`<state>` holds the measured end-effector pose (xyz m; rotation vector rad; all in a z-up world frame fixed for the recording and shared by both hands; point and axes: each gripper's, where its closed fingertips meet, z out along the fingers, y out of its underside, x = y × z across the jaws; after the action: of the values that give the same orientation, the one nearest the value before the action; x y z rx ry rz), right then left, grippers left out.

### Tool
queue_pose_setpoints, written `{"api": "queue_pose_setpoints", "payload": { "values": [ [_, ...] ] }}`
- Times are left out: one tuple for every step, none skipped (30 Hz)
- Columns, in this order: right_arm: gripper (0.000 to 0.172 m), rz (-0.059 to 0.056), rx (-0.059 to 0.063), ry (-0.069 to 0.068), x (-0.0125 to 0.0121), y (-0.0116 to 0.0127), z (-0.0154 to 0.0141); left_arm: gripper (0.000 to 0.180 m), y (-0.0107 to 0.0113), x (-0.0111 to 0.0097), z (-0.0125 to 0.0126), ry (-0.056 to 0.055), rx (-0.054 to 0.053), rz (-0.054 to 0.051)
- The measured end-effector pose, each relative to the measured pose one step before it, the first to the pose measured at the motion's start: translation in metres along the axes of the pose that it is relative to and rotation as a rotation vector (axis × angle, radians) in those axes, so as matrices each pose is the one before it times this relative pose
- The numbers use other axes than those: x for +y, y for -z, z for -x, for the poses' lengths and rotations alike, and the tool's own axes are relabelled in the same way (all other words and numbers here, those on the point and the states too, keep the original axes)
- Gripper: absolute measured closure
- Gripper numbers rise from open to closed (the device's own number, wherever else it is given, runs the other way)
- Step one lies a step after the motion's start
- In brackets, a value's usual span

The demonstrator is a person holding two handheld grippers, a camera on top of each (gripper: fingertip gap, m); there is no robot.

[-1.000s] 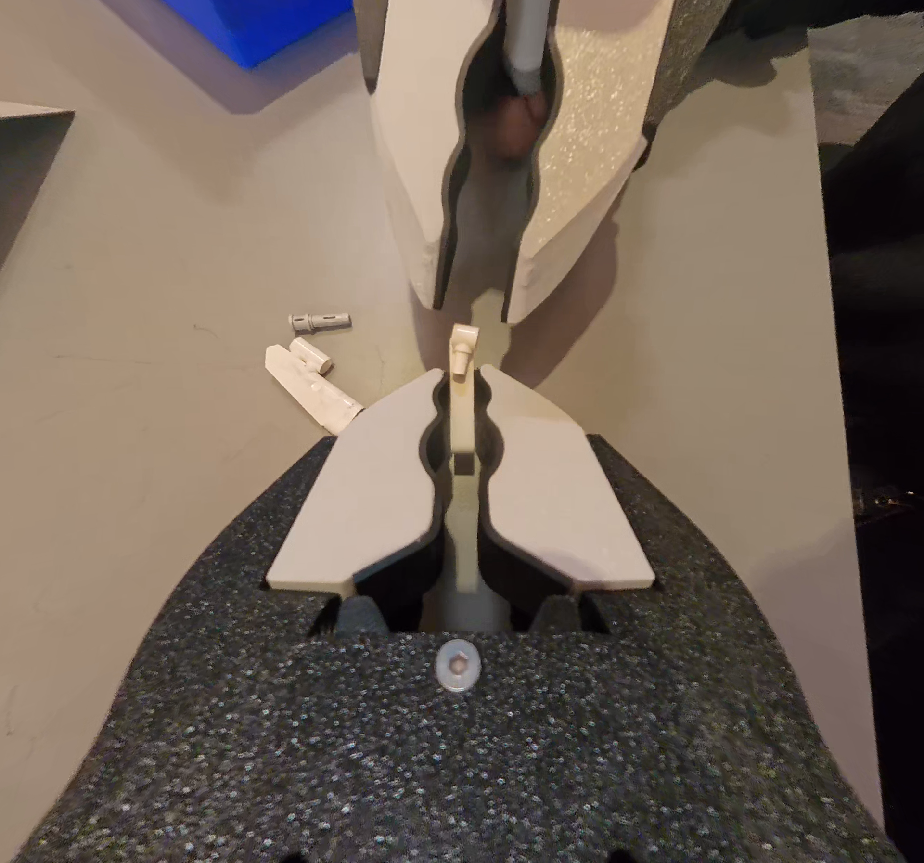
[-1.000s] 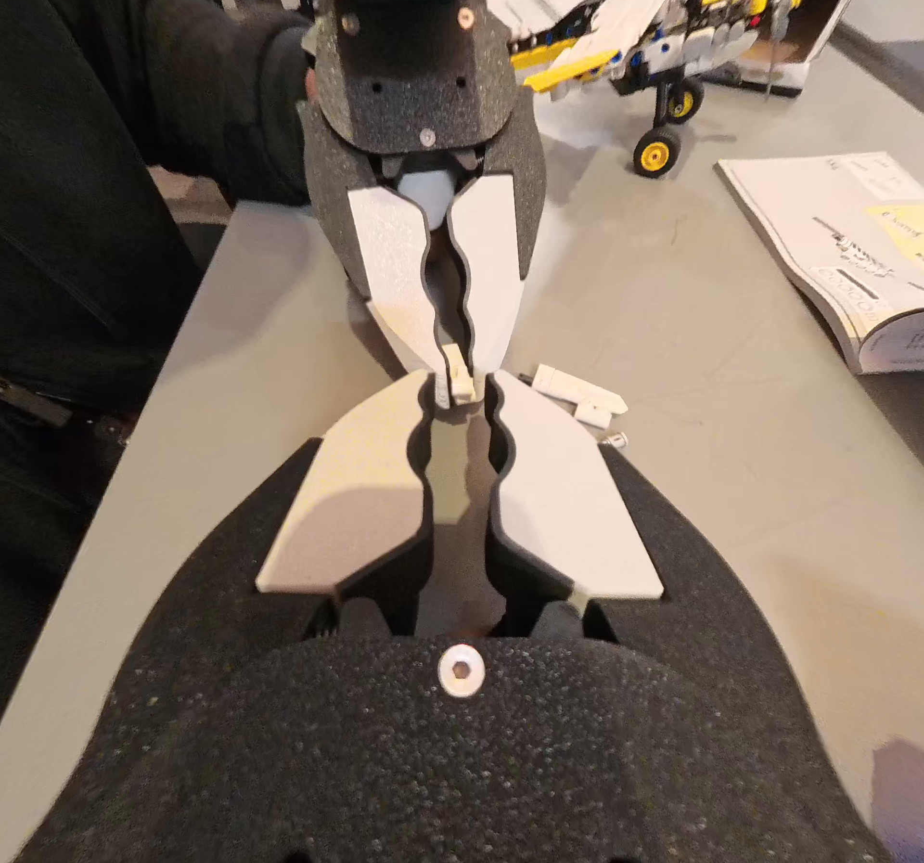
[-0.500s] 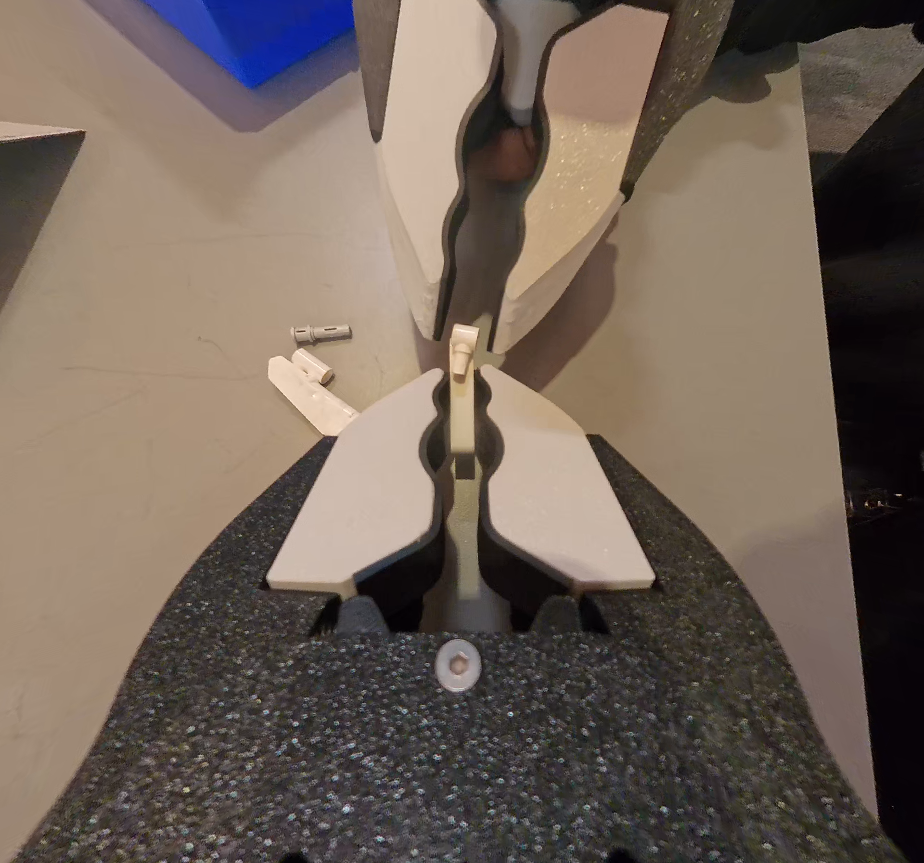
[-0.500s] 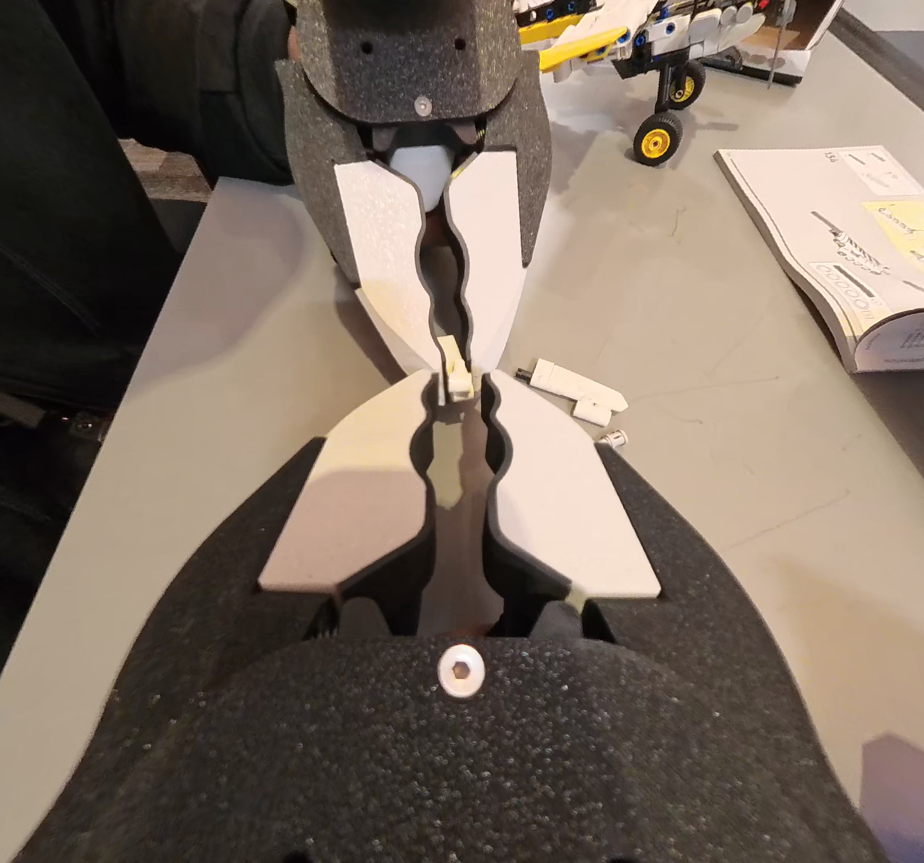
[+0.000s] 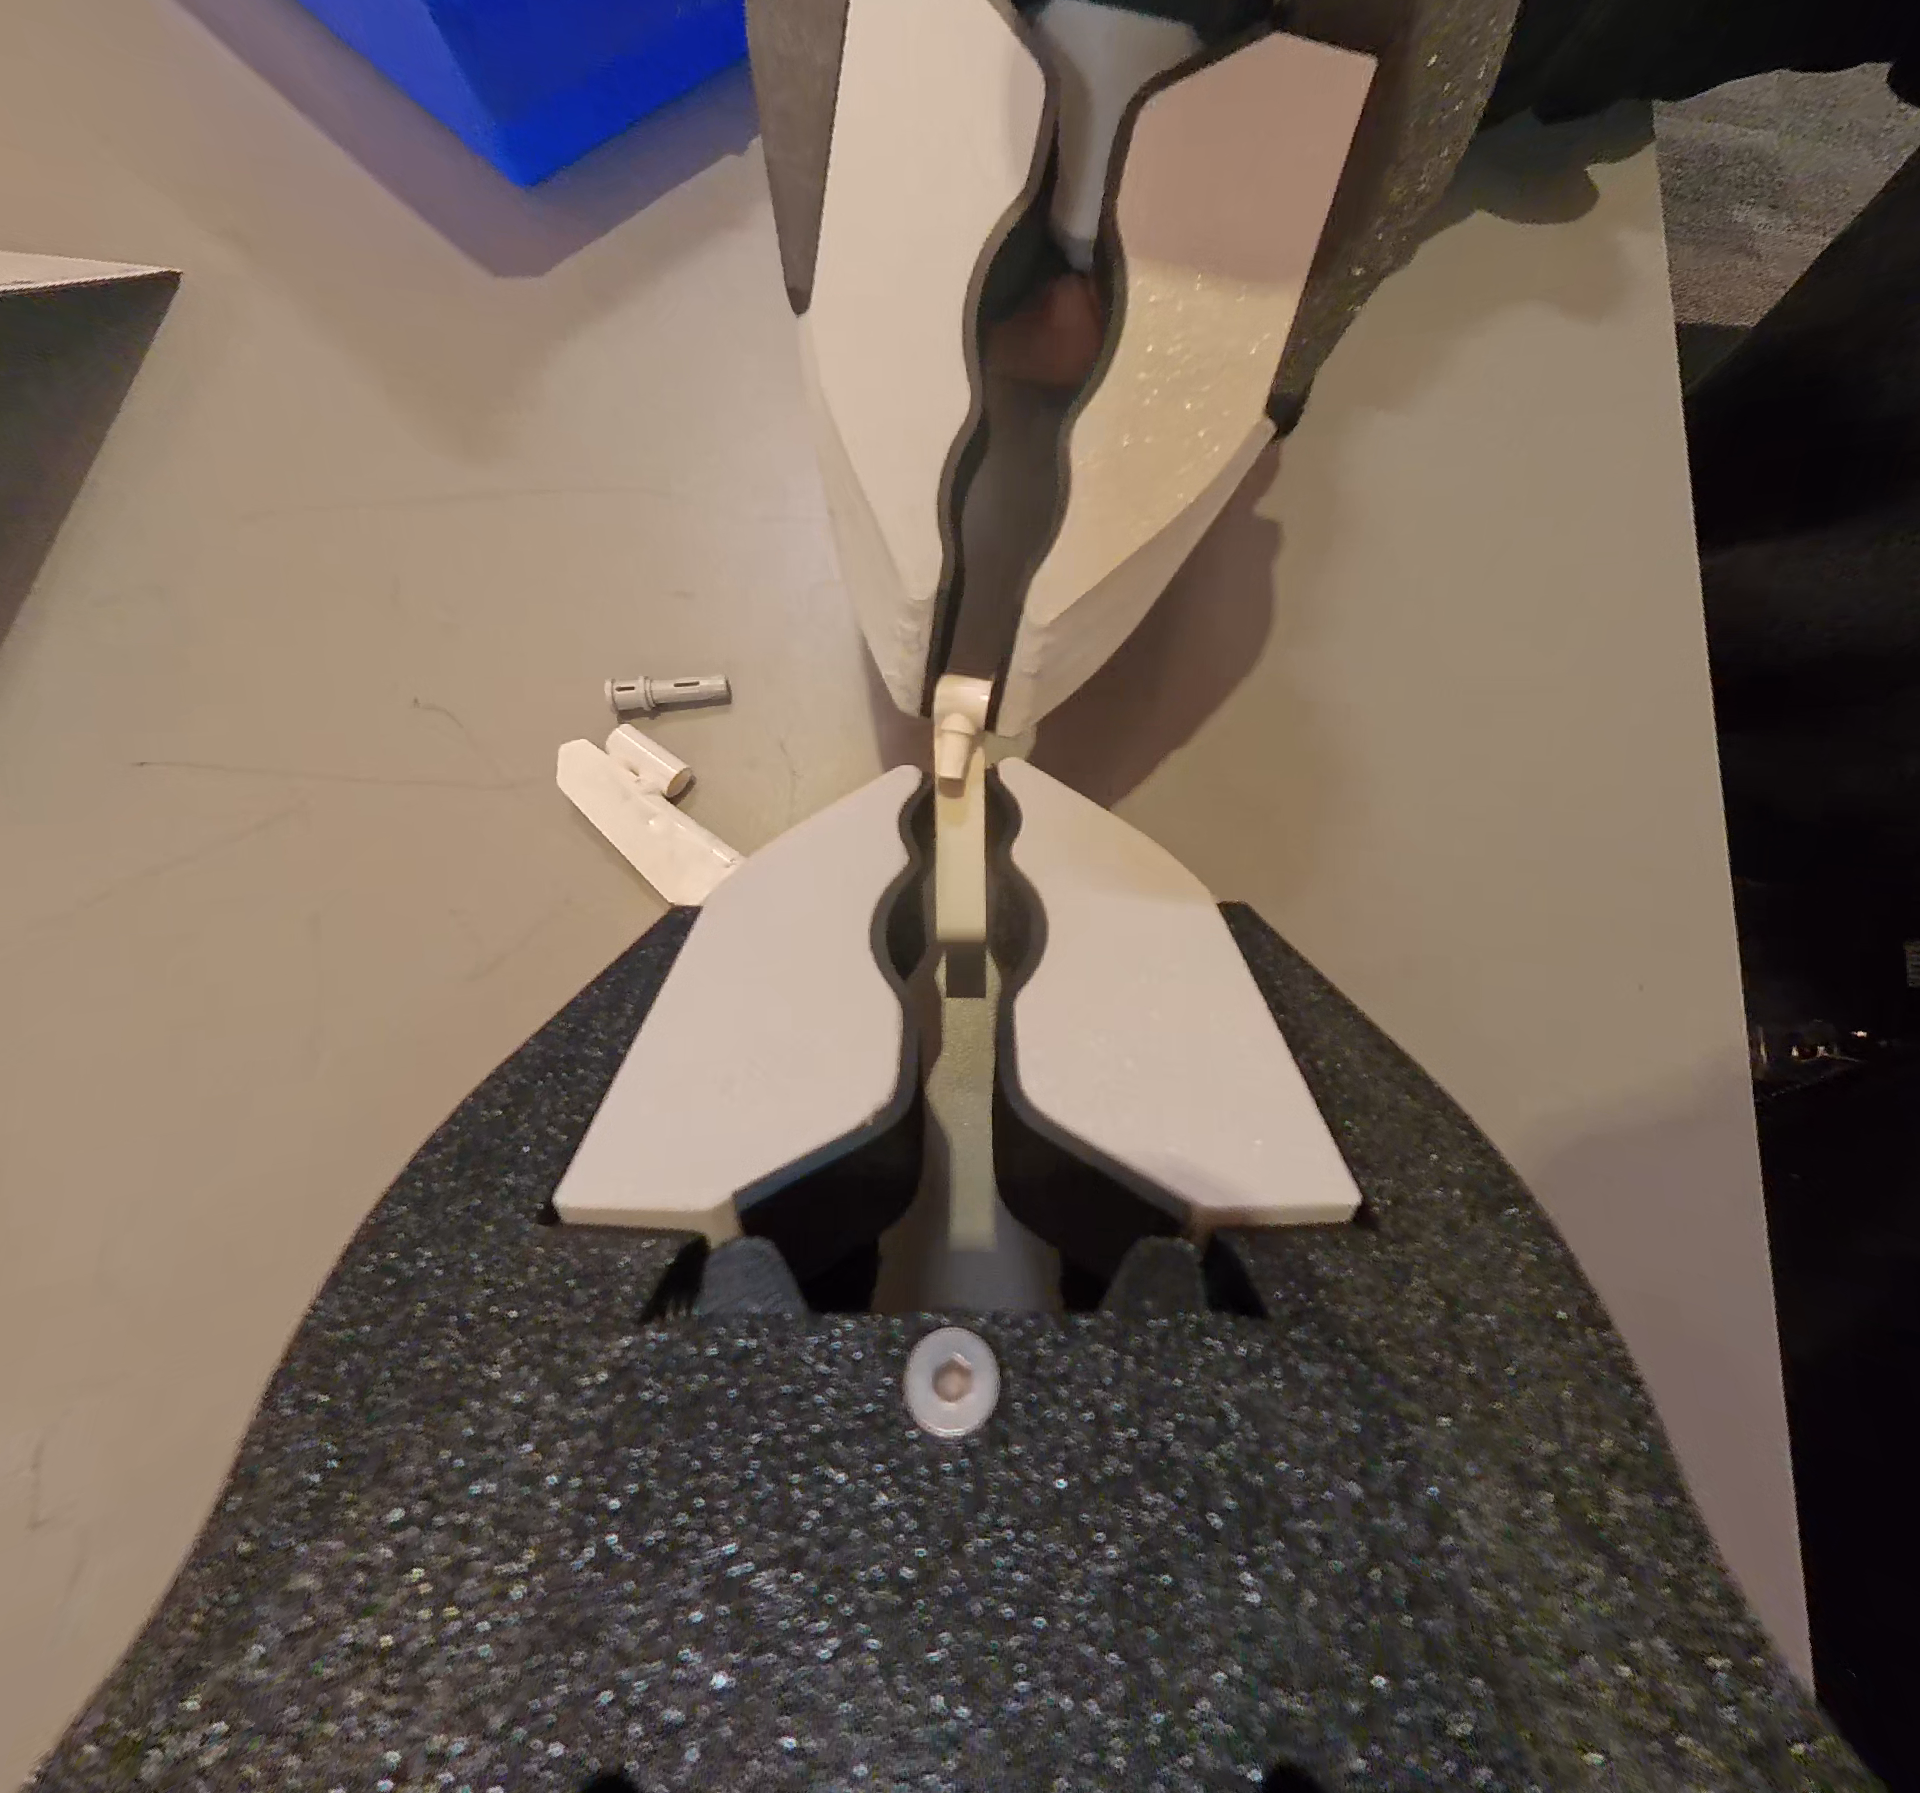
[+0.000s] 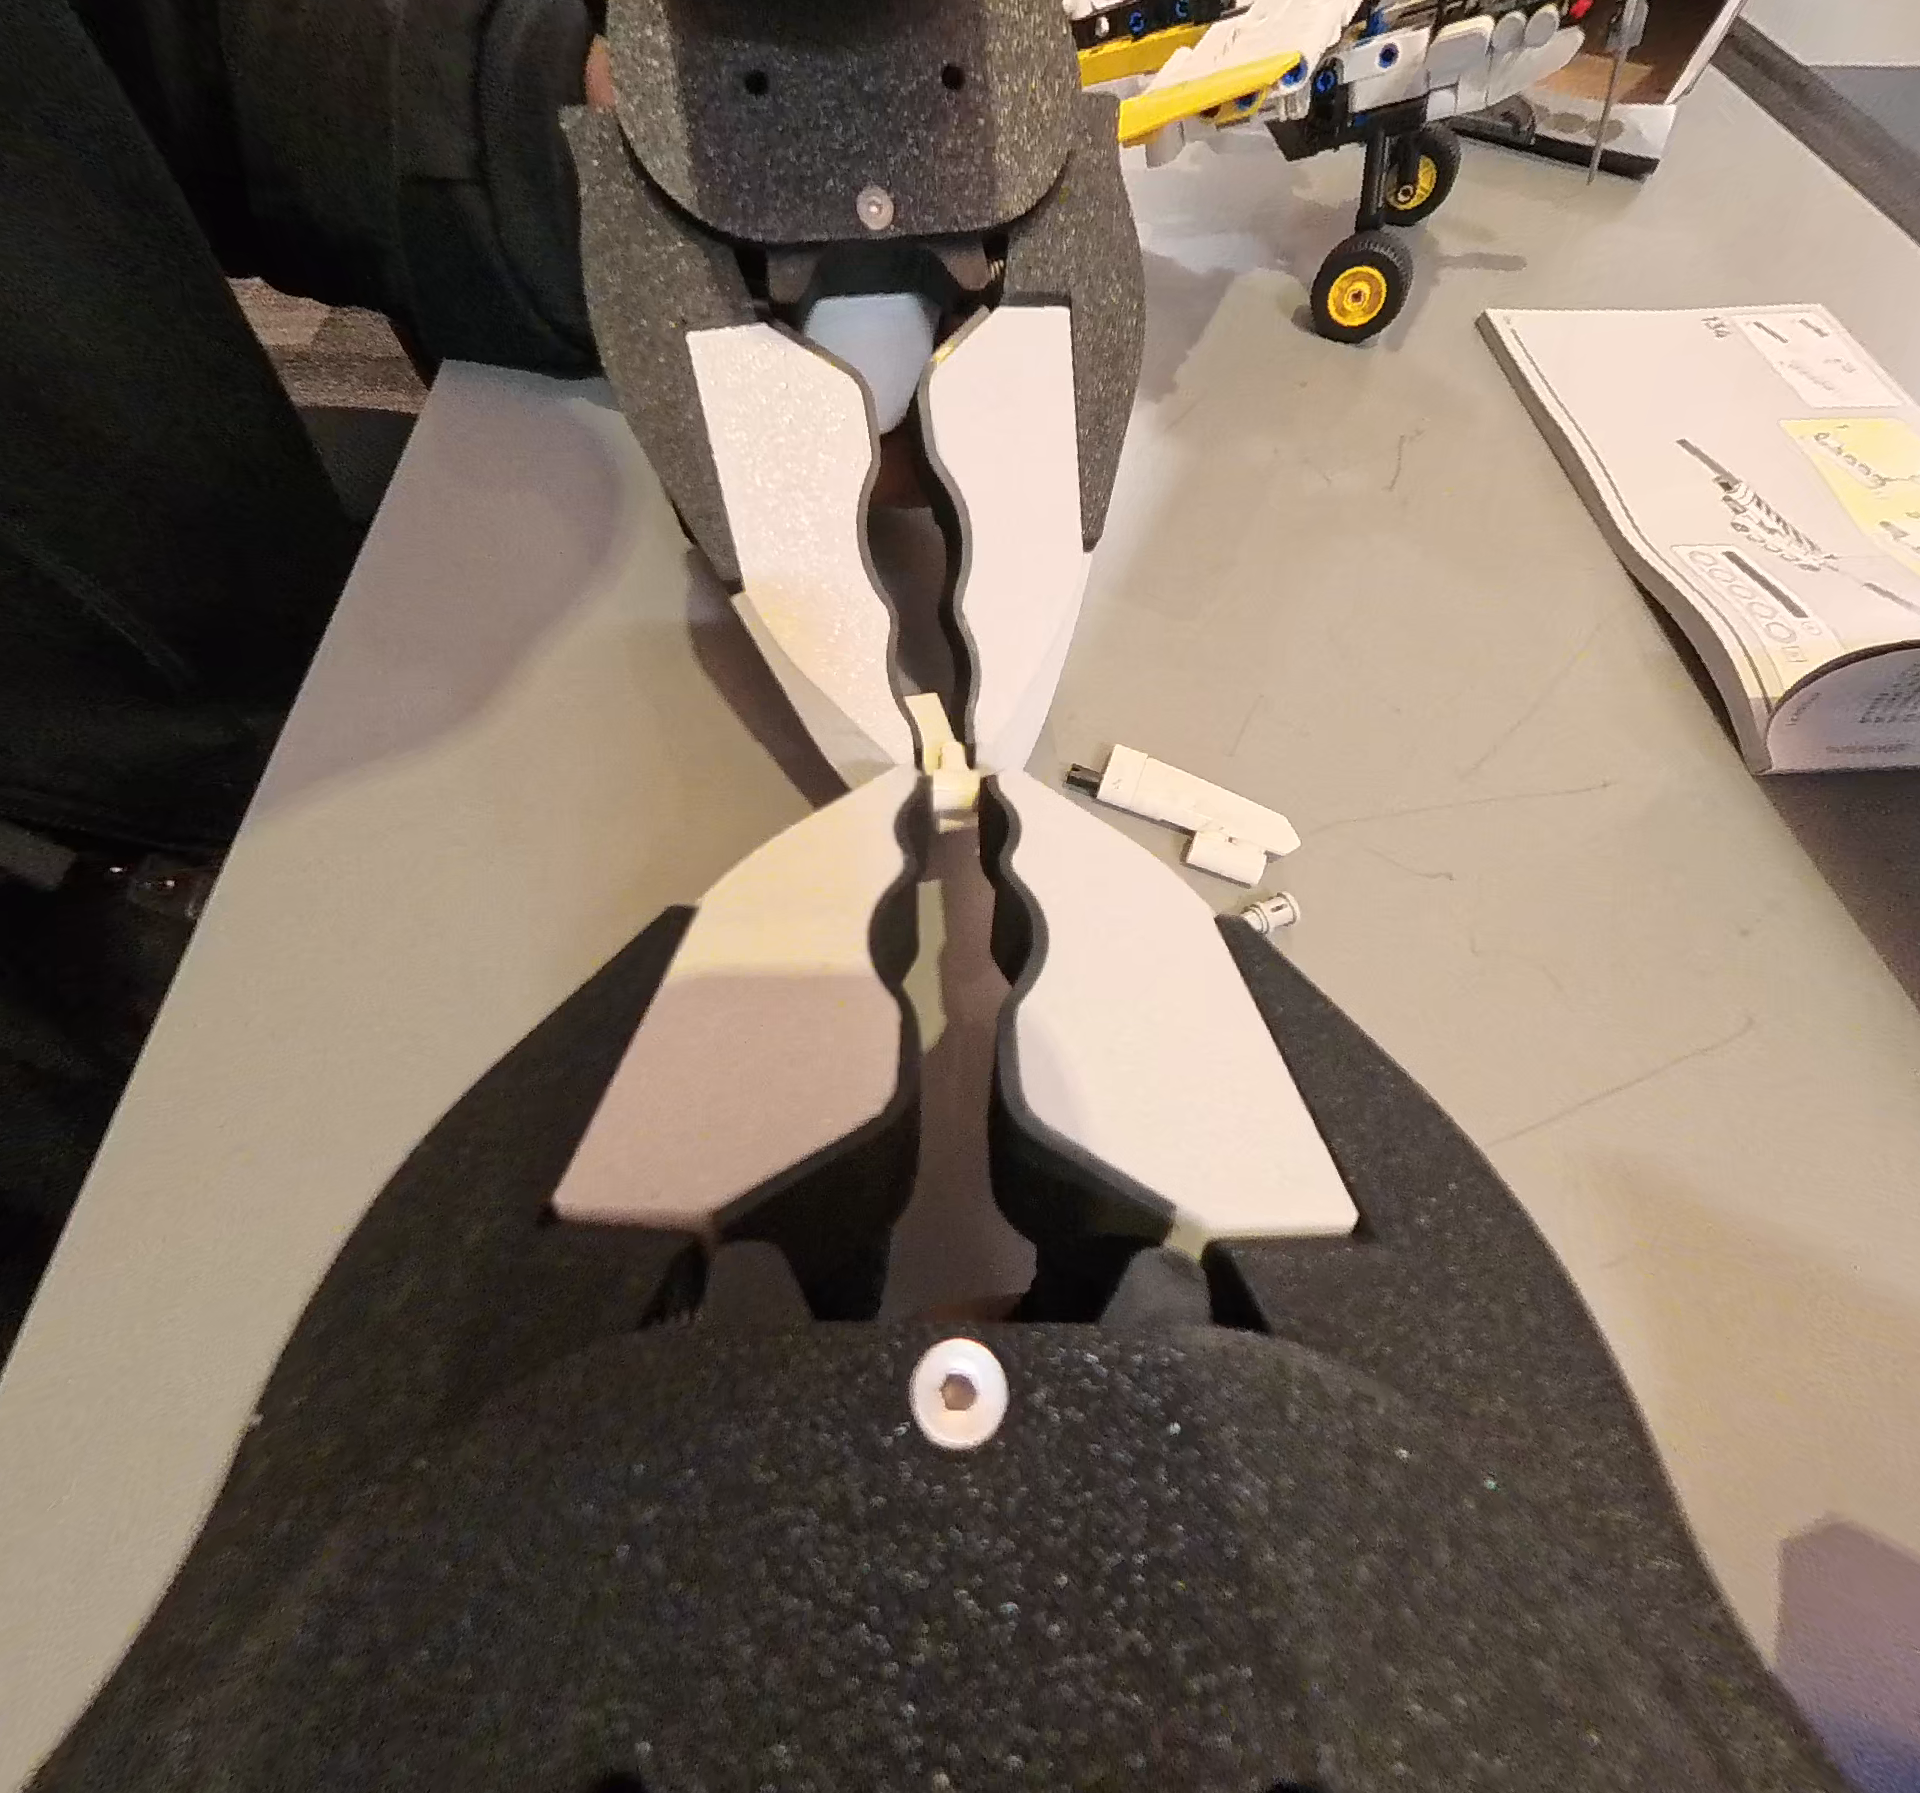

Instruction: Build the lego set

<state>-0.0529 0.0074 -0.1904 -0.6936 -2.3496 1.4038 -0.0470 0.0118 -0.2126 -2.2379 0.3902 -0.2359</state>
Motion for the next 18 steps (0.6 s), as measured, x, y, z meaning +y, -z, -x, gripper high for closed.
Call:
{"api": "queue_pose_setpoints", "payload": {
  "values": [
    [0.164,-0.0022,0.0041,0.0007,-0.00023,0.00018,-0.00044,0.172,-0.00009,-0.00004,0.00078,0.0073,-0.0034,-0.0007],
    [0.164,-0.0068,0.0090,0.0025,-0.00093,0.00052,-0.00097,0.173,0.00016,0.00005,0.00235,0.0174,-0.0097,-0.0013],
    [0.164,-0.0092,0.0125,0.0049,-0.00109,0.00093,-0.00129,0.172,0.00043,-0.00024,0.00258,0.0218,-0.0076,-0.0036],
    [0.164,-0.0055,0.0182,0.0049,-0.00071,0.00104,-0.00215,0.173,0.00085,-0.00126,0.00243,0.0265,-0.0049,-0.0121],
    [0.164,-0.0027,0.0317,0.0063,-0.00075,0.00125,-0.00365,0.172,0.00102,-0.00183,0.00259,0.0363,-0.0037,-0.0168],
    [0.164,-0.0015,0.0396,0.0119,-0.00099,0.00147,-0.00431,0.172,0.00102,-0.00203,0.00290,0.0440,-0.0036,-0.0168],
    [0.164,-0.0015,0.0389,0.0182,-0.00161,0.00152,-0.00367,0.172,0.00104,-0.00236,0.00299,0.0430,-0.0043,-0.0197],
    [0.164,-0.0015,0.0397,0.0219,-0.00206,0.00140,-0.00304,0.172,0.00098,-0.00256,0.00281,0.0432,-0.0037,-0.0201],
    [0.164,0.0015,0.0434,0.0253,-0.00181,0.00112,-0.00299,0.172,0.00068,-0.00225,0.00193,0.0429,0.0011,-0.0187],
    [0.164,0.0079,0.0376,0.0302,-0.00118,0.00042,-0.00167,0.172,0.00053,-0.00223,0.00131,0.0432,0.0047,-0.0175],
    [0.164,0.0135,0.0364,0.0345,-0.00042,-0.00007,-0.00091,0.172,0.00020,-0.00188,0.00047,0.0411,0.0088,-0.0151],
    [0.164,0.0181,0.0359,0.0363,0.00033,-0.00069,-0.00050,0.172,0.00001,-0.00169,-0.00040,0.0364,0.0125,-0.0135],
    [0.164,0.0254,0.0342,0.0353,0.00141,-0.00105,-0.00032,0.172,-0.00001,-0.00170,0.00029,0.0345,0.0069,-0.0139],
    [0.164,0.0219,0.0309,0.0317,0.00110,-0.00106,0.00002,0.172,-0.00021,-0.00104,0.00064,0.0265,0.0018,-0.0098],
    [0.164,0.0156,0.0282,0.0245,0.00015,-0.00062,-0.00017,0.172,-0.00017,-0.00083,0.00065,0.0178,-0.0015,-0.0086],
    [0.164,0.0160,0.0226,0.0154,0.00031,-0.00051,-0.00012,0.172,-0.00038,-0.00038,0.00092,0.0115,-0.0049,-0.0053],
    [0.164,0.0192,0.0215,0.0031,0.00099,-0.00058,-0.00121,0.172,-0.00049,-0.00024,-0.00038,0.0045,0.0018,-0.0042],
    [0.164,0.0174,0.0152,-0.0090,0.00126,-0.00072,-0.00136,0.172,-0.00054,-0.00005,-0.00008,0.0029,-0.0020,-0.0021]
  ]
}}
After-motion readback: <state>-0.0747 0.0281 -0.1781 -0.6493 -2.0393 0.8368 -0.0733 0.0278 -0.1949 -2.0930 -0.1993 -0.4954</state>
